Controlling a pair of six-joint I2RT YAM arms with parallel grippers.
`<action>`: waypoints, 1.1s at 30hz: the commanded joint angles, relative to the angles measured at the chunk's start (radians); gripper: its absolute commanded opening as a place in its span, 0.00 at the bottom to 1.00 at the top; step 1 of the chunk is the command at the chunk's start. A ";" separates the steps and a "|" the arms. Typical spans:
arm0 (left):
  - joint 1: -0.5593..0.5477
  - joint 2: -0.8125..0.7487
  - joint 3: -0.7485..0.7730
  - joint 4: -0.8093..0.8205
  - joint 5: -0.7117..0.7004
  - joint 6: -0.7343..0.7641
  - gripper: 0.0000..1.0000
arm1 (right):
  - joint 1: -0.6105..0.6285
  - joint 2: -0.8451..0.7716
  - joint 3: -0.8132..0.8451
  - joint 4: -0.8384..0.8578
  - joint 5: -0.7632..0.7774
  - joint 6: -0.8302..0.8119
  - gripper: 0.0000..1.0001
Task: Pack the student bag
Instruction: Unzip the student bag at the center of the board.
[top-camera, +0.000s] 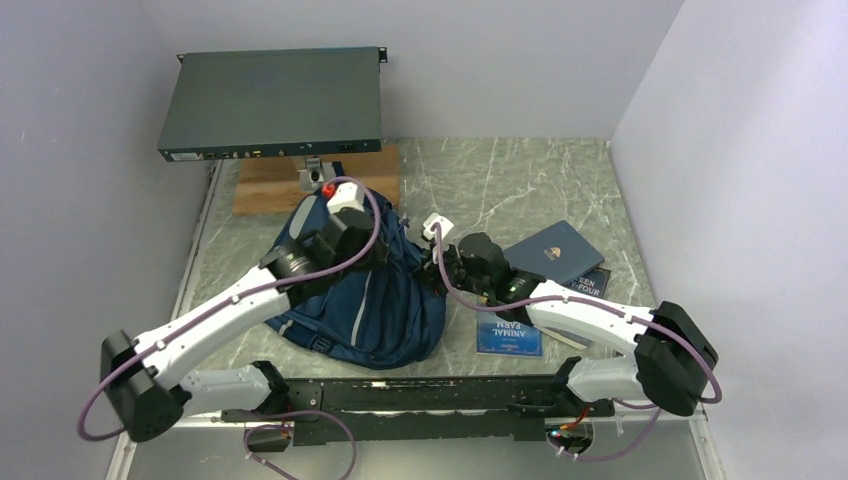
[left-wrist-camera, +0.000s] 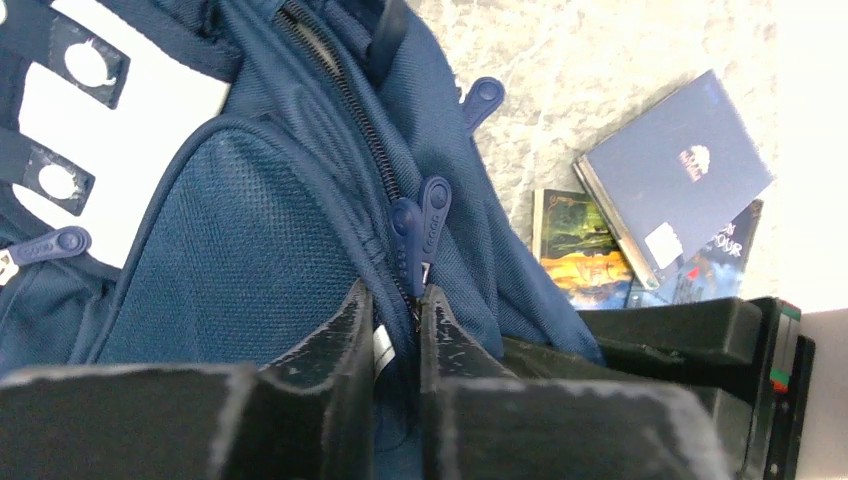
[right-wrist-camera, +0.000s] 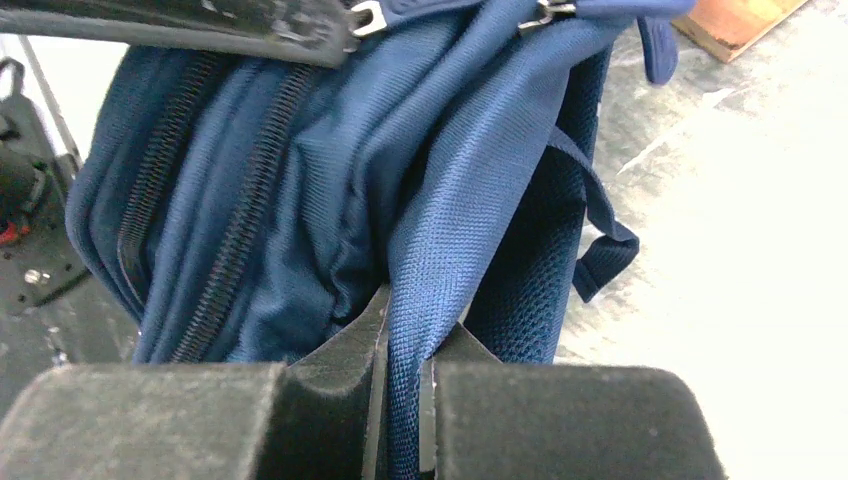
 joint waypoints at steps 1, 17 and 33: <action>0.057 -0.099 -0.146 -0.107 -0.118 0.104 0.00 | -0.026 -0.085 0.022 0.154 0.079 0.046 0.00; 0.063 -0.416 -0.424 0.262 -0.029 0.189 0.00 | -0.292 0.100 0.210 -0.126 -0.610 0.537 0.75; 0.064 -0.518 -0.364 0.230 -0.015 0.263 0.00 | -0.312 0.610 0.189 0.953 -0.830 1.221 0.52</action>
